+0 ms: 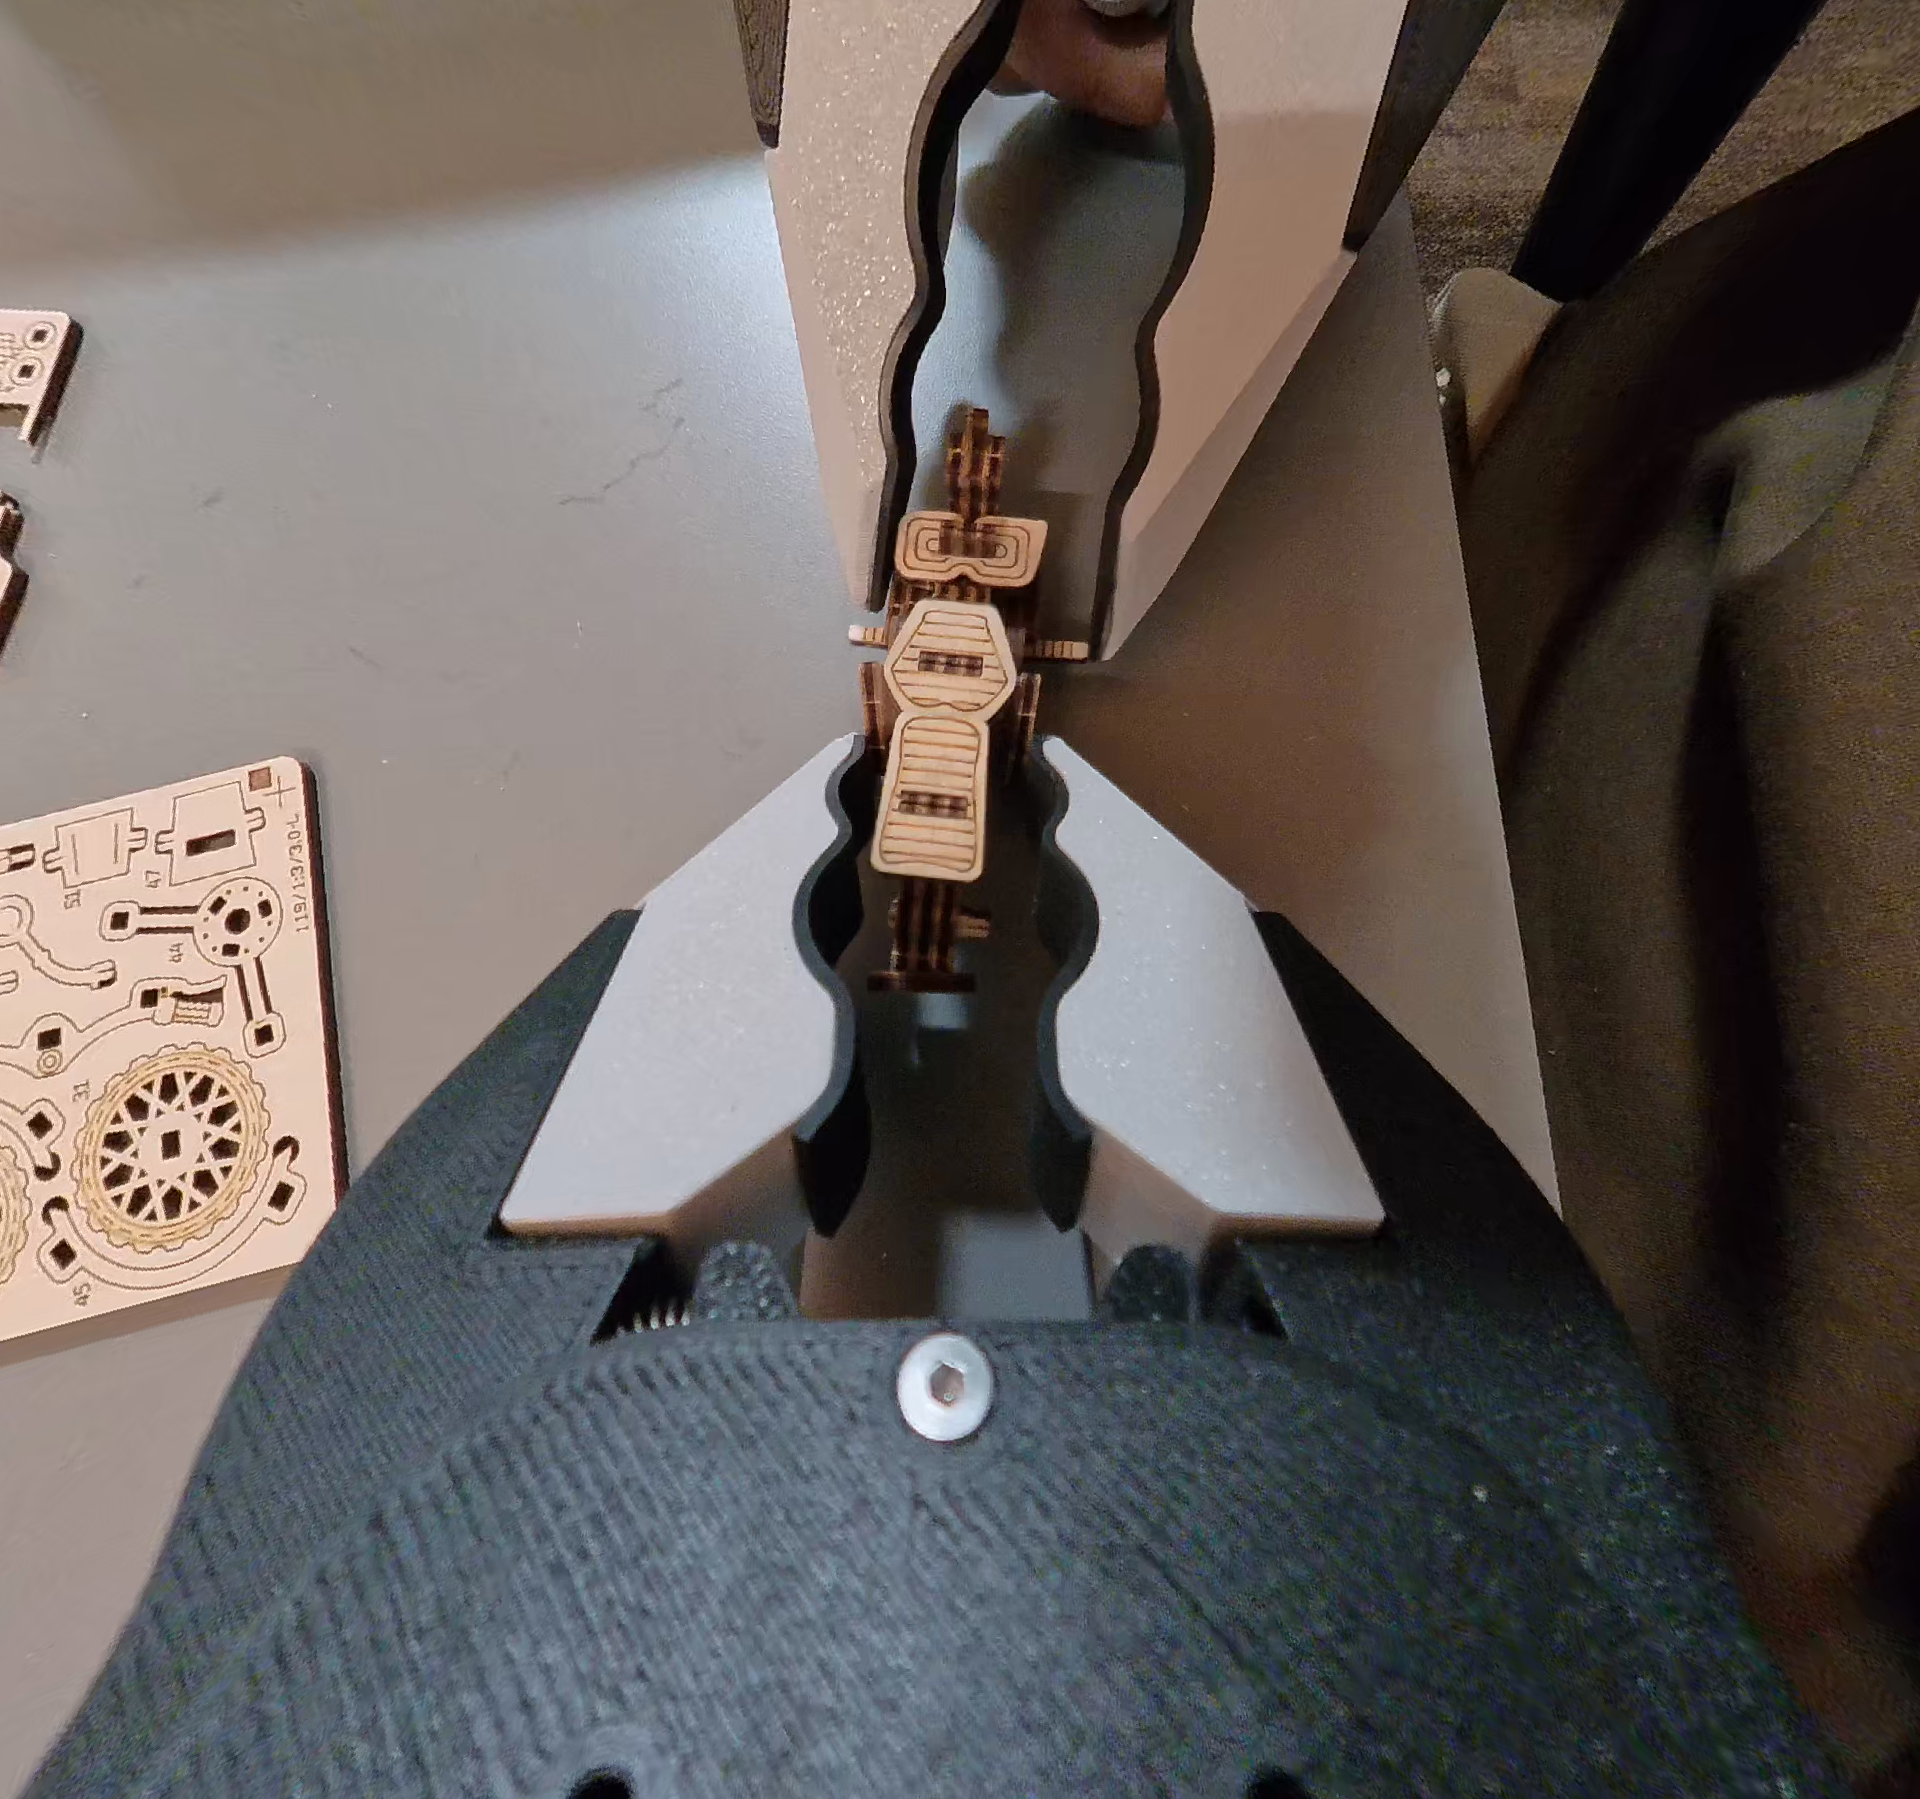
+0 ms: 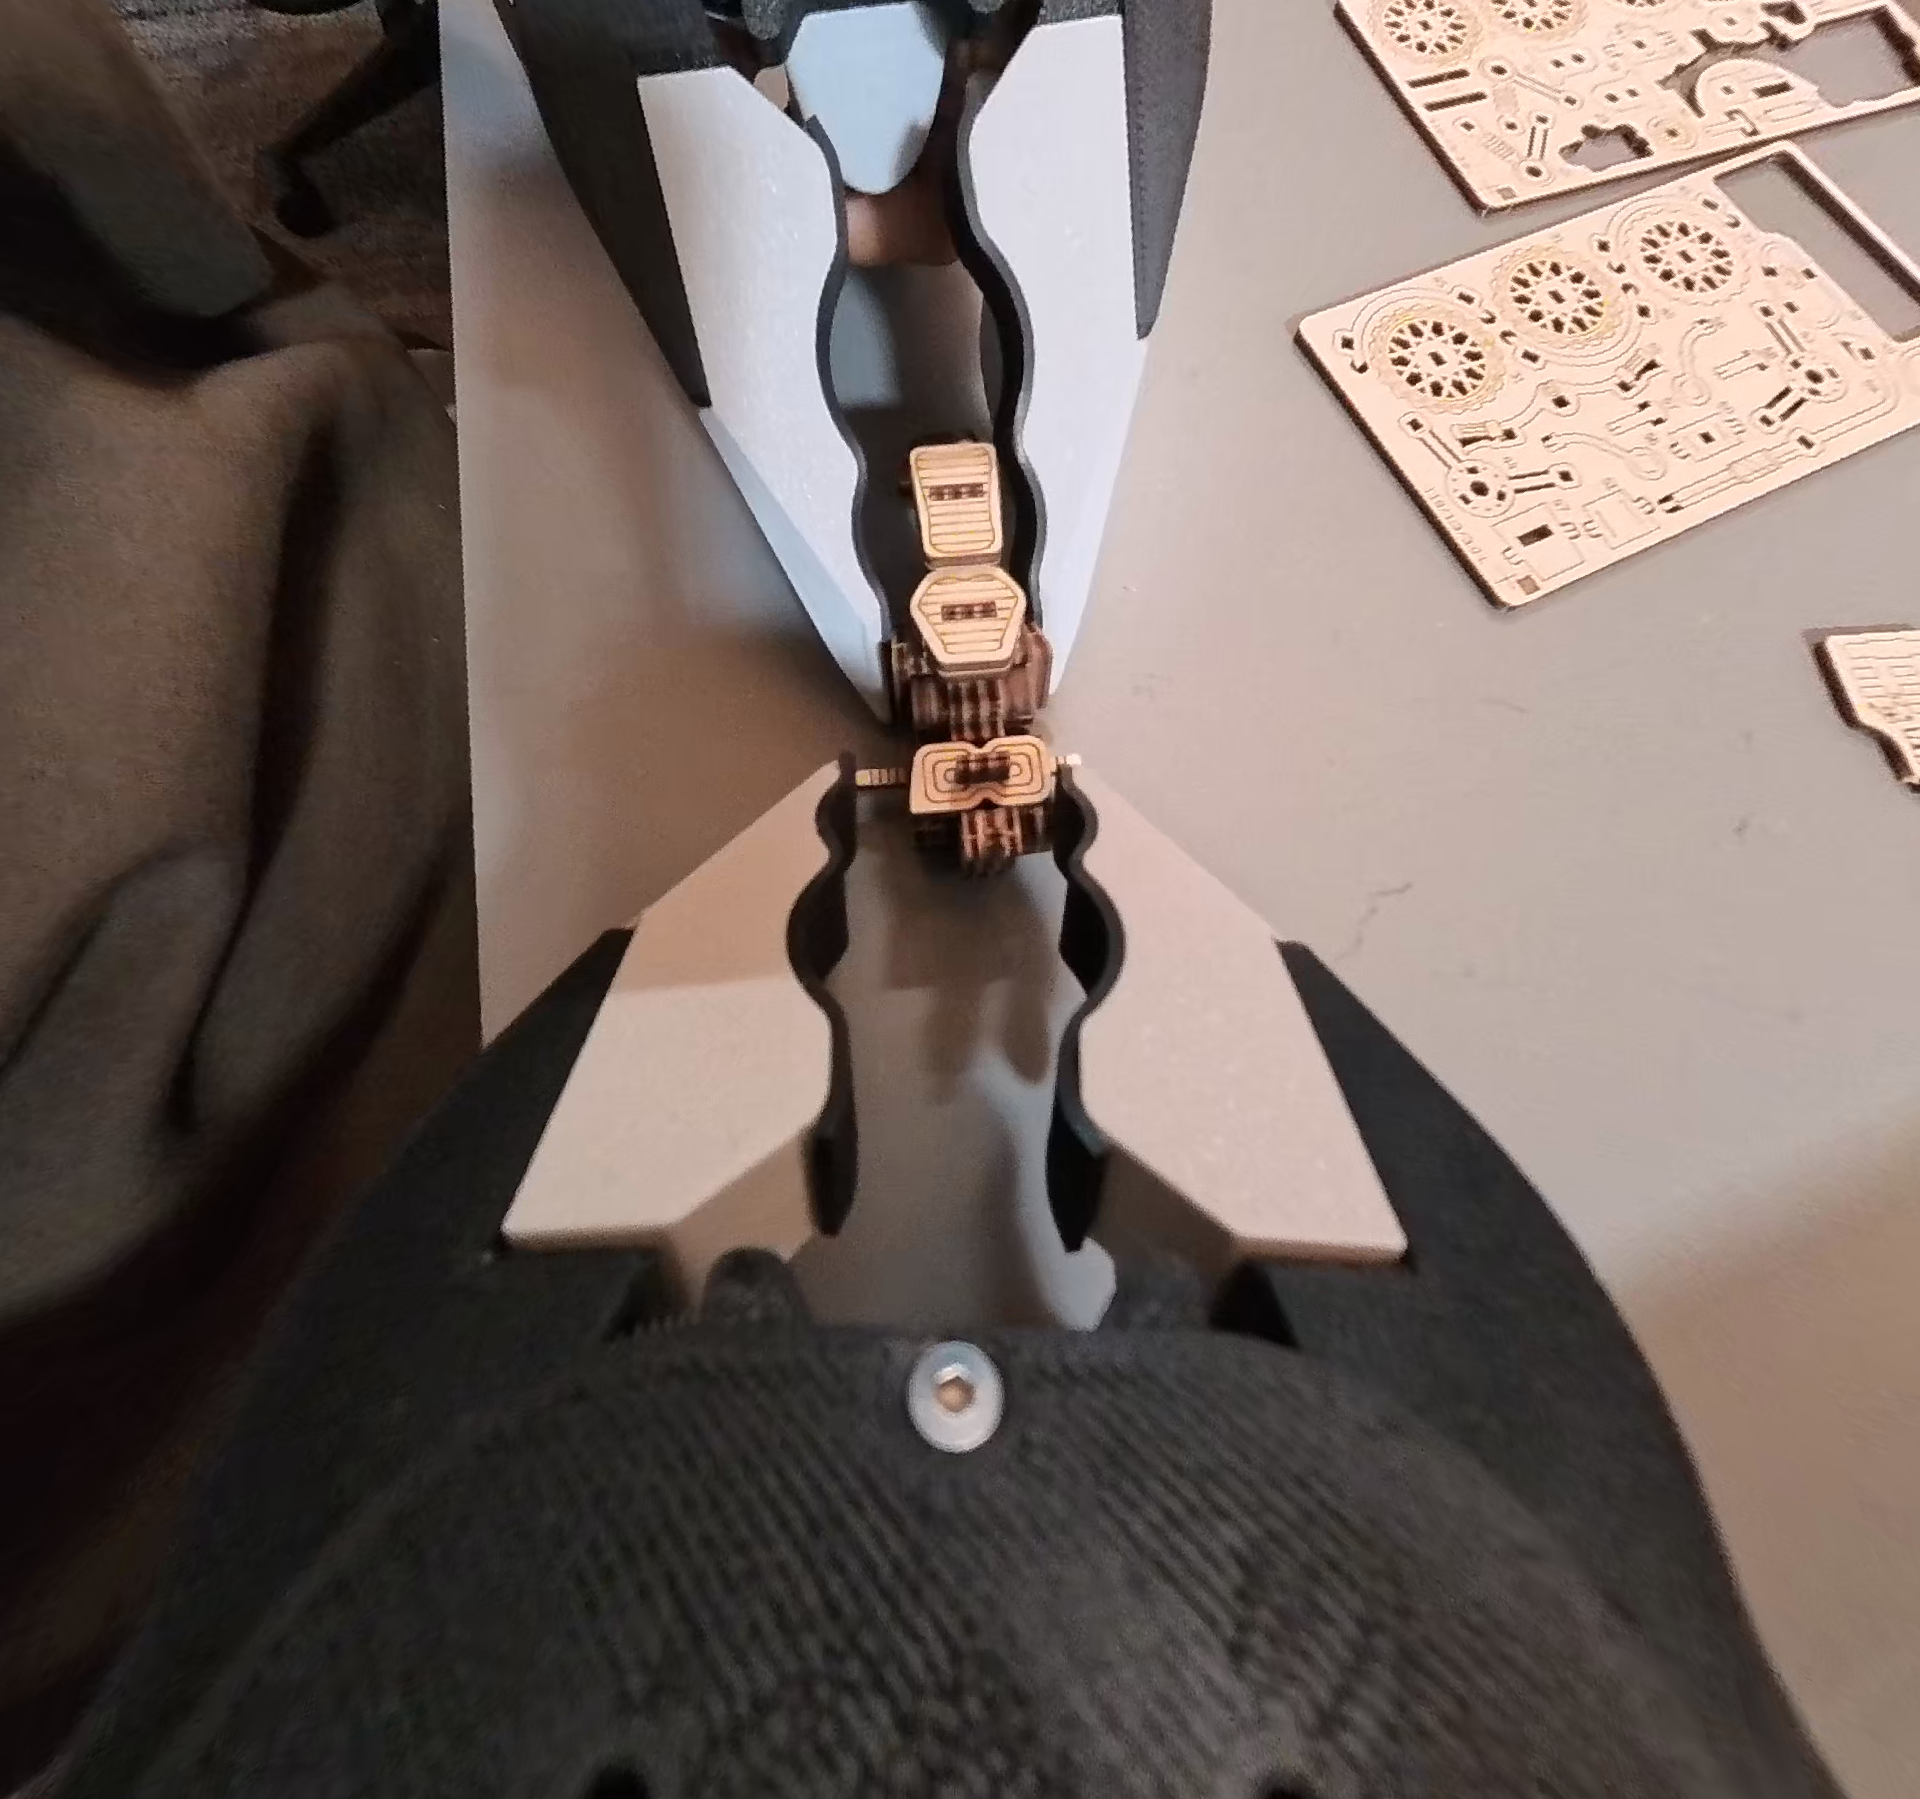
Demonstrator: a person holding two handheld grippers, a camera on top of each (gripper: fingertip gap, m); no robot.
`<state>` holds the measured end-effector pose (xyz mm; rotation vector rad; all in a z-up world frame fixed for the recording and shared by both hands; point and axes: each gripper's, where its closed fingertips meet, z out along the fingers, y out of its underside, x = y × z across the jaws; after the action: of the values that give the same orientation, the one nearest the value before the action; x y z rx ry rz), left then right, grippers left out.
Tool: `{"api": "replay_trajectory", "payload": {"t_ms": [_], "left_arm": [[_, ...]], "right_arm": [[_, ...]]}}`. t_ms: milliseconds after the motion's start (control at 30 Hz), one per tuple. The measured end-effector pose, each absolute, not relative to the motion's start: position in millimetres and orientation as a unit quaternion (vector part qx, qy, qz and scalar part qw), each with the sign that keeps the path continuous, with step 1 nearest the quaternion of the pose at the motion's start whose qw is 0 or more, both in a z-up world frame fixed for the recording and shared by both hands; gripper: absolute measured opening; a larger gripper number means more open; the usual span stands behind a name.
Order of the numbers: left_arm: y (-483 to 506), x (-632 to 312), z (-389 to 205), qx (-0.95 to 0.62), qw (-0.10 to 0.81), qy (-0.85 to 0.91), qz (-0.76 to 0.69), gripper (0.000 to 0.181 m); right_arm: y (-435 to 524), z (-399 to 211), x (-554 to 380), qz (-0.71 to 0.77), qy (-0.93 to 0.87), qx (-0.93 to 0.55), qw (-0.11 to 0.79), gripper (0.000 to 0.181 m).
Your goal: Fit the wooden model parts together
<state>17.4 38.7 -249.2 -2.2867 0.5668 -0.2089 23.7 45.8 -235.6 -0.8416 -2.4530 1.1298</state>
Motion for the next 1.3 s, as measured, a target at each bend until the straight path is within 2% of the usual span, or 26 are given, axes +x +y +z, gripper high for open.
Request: {"api": "replay_trajectory", "payload": {"t_ms": [100, 200, 1033, 1133, 1300], "left_arm": [[38.7, 17.4, -249.2, -0.895, 0.378, 0.222, -0.082, 0.029], [38.8, 17.5, -249.2, -0.895, 0.379, 0.222, -0.082, 0.029], [38.1, 17.6, -249.5, -0.897, 0.376, 0.213, -0.091, 0.029], [38.1, 17.6, -249.9, -0.898, 0.375, 0.213, -0.09, 0.029], [38.1, 17.6, -249.8, -0.898, 0.375, 0.213, -0.091, 0.029]], "right_arm": [[43.1, -234.7, 24.6, 0.403, -0.853, -0.295, 0.147, 0.044], [45.4, -238.2, 23.6, 0.389, -0.859, -0.294, 0.155, 0.036], [45.5, -238.2, 23.2, 0.376, -0.863, -0.301, 0.15, 0.036], [46.6, -239.3, 22.9, 0.385, -0.856, -0.316, 0.138, 0.055], [44.0, -235.1, 21.7, 0.407, -0.849, -0.307, 0.14, 0.058]]}}
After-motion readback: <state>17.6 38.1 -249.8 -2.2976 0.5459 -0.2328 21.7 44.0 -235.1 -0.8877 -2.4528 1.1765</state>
